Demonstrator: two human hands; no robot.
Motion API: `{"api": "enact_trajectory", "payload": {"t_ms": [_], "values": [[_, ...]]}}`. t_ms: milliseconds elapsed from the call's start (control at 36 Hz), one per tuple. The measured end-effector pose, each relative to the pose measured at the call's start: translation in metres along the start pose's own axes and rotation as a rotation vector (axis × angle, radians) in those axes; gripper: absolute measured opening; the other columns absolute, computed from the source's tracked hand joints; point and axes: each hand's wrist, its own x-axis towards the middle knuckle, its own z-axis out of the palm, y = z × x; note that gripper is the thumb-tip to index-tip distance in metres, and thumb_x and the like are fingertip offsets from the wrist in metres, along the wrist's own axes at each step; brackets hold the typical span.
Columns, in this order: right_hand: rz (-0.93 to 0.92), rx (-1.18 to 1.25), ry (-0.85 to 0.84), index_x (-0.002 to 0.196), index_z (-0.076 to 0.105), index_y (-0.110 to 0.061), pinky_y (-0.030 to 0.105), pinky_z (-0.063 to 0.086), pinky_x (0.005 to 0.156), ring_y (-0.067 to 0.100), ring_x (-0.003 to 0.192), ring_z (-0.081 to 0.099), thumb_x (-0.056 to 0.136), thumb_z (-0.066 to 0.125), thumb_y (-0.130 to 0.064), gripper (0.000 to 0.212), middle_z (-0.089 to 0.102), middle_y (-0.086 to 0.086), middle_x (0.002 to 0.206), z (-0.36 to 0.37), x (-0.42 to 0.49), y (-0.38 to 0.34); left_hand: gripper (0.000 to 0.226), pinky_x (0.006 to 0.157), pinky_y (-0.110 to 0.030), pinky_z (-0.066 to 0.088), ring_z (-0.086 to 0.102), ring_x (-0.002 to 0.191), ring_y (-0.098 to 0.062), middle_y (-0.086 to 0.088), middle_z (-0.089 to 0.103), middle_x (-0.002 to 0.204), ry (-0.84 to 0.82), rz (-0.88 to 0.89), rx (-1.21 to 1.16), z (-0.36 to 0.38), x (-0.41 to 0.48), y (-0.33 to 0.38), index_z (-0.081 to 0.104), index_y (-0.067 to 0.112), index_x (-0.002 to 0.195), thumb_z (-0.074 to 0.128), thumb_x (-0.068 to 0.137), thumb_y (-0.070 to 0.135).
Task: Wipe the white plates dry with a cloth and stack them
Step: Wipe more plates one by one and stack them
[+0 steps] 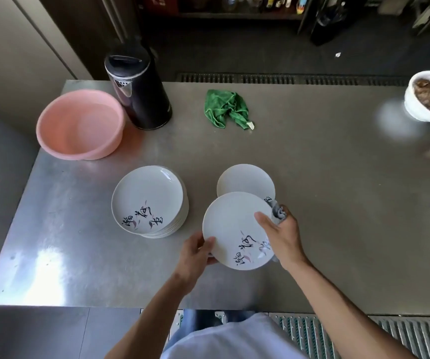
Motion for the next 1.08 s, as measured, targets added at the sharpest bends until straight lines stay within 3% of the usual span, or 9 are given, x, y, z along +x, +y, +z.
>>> {"api": "enact_trajectory", "payload": {"t_ms": [139, 333, 444, 556, 667, 833, 889, 944, 1083], "values": [[0.03, -0.159, 0.152, 0.093, 0.06, -0.016, 0.04, 0.059, 0.072, 0.026, 0.084, 0.07, 0.09, 0.072, -0.024, 0.014, 0.072, 0.003, 0.088, -0.002, 0.004, 0.011, 0.021, 0.083, -0.047, 0.063, 0.066, 0.113, -0.043, -0.027, 0.066, 0.119, 0.113, -0.018, -0.036, 0.017, 0.013, 0.005, 0.063, 0.001, 0.121, 0.051, 0.104, 0.006], [0.049, -0.263, 0.197, 0.09, 0.063, -0.019, 0.026, 0.048, 0.073, 0.012, 0.082, 0.068, 0.094, 0.067, -0.027, 0.01, 0.071, -0.008, 0.085, -0.011, -0.003, 0.032, 0.024, 0.065, -0.034, 0.063, 0.068, 0.093, -0.03, -0.015, 0.068, 0.103, 0.315, -0.033, -0.226, 0.048, 0.051, 0.019, 0.066, 0.016, 0.095, 0.05, 0.099, -0.001], [0.11, -0.214, 0.134, 0.091, 0.063, -0.017, 0.022, 0.051, 0.068, 0.01, 0.073, 0.065, 0.094, 0.065, -0.024, 0.008, 0.071, -0.001, 0.081, -0.012, -0.006, 0.037, 0.021, 0.084, -0.053, 0.061, 0.067, 0.105, -0.038, -0.013, 0.066, 0.114, 0.413, -0.079, -0.221, 0.059, 0.074, 0.022, 0.062, 0.018, 0.106, 0.051, 0.101, 0.001], [0.17, -0.11, 0.097, 0.096, 0.062, -0.019, 0.014, 0.048, 0.063, 0.009, 0.071, 0.061, 0.089, 0.064, -0.012, 0.01, 0.069, -0.002, 0.083, -0.012, -0.005, 0.033, 0.022, 0.085, -0.057, 0.06, 0.067, 0.11, -0.041, -0.018, 0.067, 0.12, 0.426, -0.105, -0.172, 0.064, 0.088, 0.024, 0.065, 0.009, 0.118, 0.052, 0.102, 0.003], [0.228, -0.068, 0.01, 0.094, 0.067, -0.017, 0.024, 0.051, 0.071, 0.008, 0.074, 0.064, 0.088, 0.061, -0.008, 0.012, 0.072, 0.0, 0.083, -0.013, -0.006, 0.029, 0.031, 0.084, -0.054, 0.061, 0.067, 0.11, -0.04, -0.018, 0.066, 0.121, 0.434, -0.114, -0.146, 0.073, 0.098, 0.026, 0.064, 0.006, 0.13, 0.053, 0.102, 0.003], [0.245, -0.067, -0.061, 0.065, 0.06, -0.023, 0.017, 0.037, 0.051, 0.004, 0.055, 0.041, 0.084, 0.065, -0.012, 0.022, 0.045, -0.016, 0.056, -0.011, -0.007, 0.025, 0.031, 0.064, -0.037, 0.064, 0.067, 0.093, -0.032, -0.011, 0.067, 0.111, 0.473, -0.103, 0.026, 0.08, 0.108, 0.027, 0.066, 0.014, 0.13, 0.055, 0.101, 0.012], [0.283, -0.039, -0.076, 0.074, 0.061, -0.013, 0.024, 0.04, 0.06, 0.008, 0.061, 0.045, 0.081, 0.067, -0.022, 0.013, 0.049, -0.009, 0.062, -0.012, -0.009, 0.023, 0.034, 0.063, -0.039, 0.064, 0.065, 0.094, -0.032, -0.008, 0.065, 0.111, 0.483, -0.101, 0.093, 0.08, 0.11, 0.028, 0.065, 0.016, 0.133, 0.052, 0.102, 0.014], [0.295, -0.002, -0.088, 0.08, 0.065, -0.01, 0.03, 0.043, 0.068, 0.009, 0.067, 0.051, 0.08, 0.067, -0.032, 0.022, 0.056, -0.005, 0.067, -0.012, -0.01, 0.022, 0.036, 0.058, -0.037, 0.064, 0.066, 0.096, -0.034, -0.01, 0.062, 0.116, 0.458, -0.105, 0.123, 0.081, 0.112, 0.029, 0.061, 0.017, 0.138, 0.05, 0.103, 0.014], [0.34, 0.094, -0.096, 0.091, 0.073, -0.021, 0.045, 0.053, 0.092, 0.032, 0.093, 0.069, 0.078, 0.066, -0.042, 0.026, 0.074, 0.01, 0.095, -0.007, -0.012, 0.015, 0.047, 0.041, -0.023, 0.055, 0.07, 0.092, -0.037, -0.016, 0.062, 0.127, 0.378, -0.135, 0.189, 0.082, 0.115, 0.028, 0.056, 0.022, 0.142, 0.042, 0.101, 0.005]]}}
